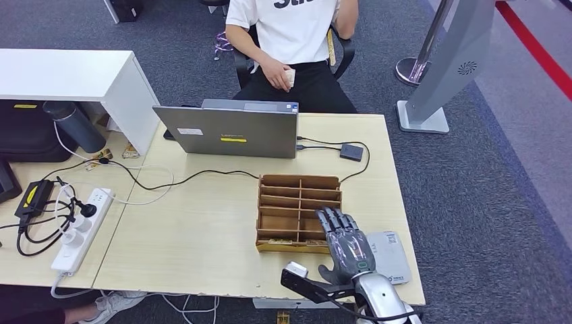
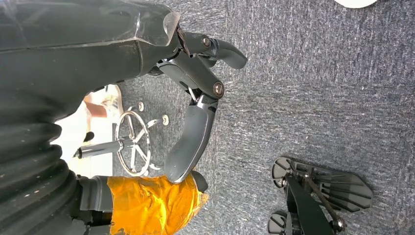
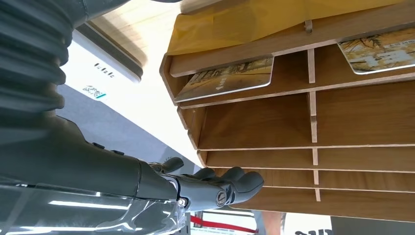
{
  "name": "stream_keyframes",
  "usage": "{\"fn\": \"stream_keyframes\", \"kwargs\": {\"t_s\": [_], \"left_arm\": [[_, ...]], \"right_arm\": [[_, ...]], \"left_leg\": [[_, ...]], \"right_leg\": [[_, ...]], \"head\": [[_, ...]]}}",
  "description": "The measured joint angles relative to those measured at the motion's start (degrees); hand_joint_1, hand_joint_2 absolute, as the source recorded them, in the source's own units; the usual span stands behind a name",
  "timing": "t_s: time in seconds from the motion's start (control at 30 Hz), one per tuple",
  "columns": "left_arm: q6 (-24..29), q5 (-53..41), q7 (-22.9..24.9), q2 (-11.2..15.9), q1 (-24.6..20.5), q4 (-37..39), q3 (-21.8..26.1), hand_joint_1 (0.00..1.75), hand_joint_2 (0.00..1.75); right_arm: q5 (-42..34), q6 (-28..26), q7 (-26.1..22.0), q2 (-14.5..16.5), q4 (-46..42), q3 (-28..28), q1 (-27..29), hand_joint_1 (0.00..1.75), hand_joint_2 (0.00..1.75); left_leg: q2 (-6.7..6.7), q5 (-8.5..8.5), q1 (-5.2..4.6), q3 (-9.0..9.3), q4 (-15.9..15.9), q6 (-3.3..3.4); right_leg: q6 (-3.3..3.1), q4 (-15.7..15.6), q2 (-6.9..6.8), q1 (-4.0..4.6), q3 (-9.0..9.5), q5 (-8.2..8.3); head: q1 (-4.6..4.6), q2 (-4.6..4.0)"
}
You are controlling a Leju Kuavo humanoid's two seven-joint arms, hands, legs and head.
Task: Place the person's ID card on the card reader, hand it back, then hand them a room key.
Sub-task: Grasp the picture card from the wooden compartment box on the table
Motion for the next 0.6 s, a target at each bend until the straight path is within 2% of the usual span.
{"fn": "stream_keyframes", "kwargs": {"t_s": [0.6], "left_arm": [[0.0,0.0,0.0,0.0,0.0,0.0,0.0,0.00,1.75]], "right_arm": [[-0.2,-0.7,-1.5,0.4,-0.7,0.0,0.0,0.00,1.75]], "left_leg": [[0.00,0.00,0.00,0.00,0.0,0.00]], "right_leg": [[0.00,0.0,0.00,0.00,0.00,0.00]], "head": [[-0.01,0.00]]}}
